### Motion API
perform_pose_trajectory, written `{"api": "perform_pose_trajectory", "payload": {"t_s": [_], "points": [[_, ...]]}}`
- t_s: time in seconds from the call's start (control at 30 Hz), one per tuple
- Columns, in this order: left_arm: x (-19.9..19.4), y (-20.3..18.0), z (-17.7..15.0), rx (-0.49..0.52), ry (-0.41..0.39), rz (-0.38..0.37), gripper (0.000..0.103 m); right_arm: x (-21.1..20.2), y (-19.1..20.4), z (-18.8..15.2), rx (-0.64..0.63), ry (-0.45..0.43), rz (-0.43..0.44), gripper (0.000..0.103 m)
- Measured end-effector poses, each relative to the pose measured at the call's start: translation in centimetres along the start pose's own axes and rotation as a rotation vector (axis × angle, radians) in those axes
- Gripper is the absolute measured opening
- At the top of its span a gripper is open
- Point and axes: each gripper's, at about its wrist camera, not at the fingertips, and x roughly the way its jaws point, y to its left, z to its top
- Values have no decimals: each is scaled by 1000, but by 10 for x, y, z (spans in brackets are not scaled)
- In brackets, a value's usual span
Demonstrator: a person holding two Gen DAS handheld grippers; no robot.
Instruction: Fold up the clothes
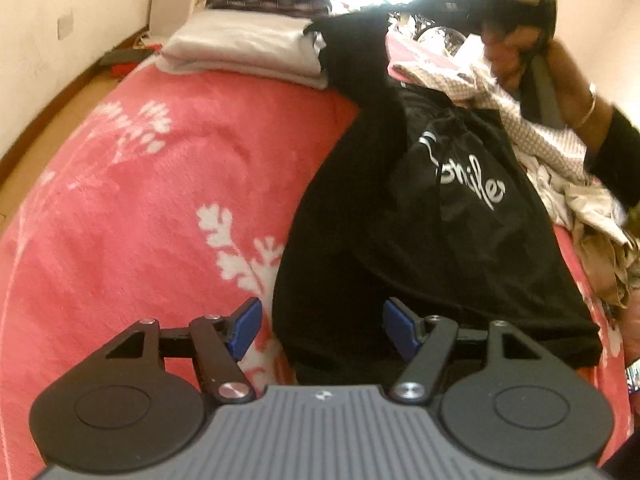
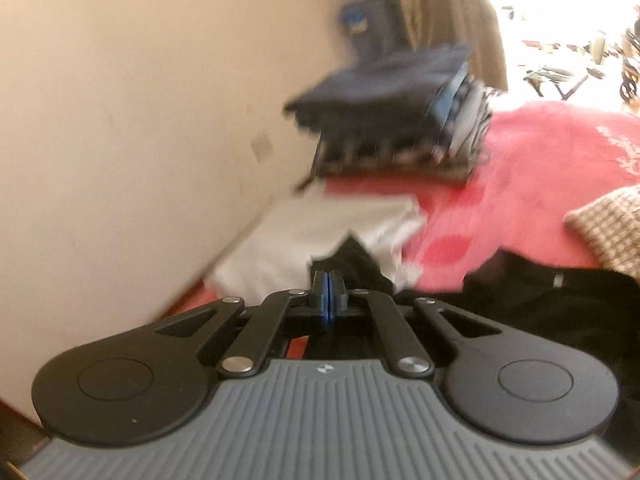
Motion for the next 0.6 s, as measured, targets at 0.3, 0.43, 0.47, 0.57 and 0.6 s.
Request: {"api": "perform_pose_trajectory", "payload": {"t_s": [0.3,0.43,0.47,0.57,0.6], "points": [[6,10,-12,-41,8,3,60,23,-8,31,109,46,33,3],[2,9,-16,-18,1,5,59,44,-2,18,42,169,-26,22],[2,8,-17,-7,-1,9,58,49,-3,14,37,197,-47,35],[1,6,-20,17,-1,21,53,62,-10,0,37,251,-118,57],[2,5,-20,22,-1,22,50,67,-13,-4,51,275,-129,59]]}}
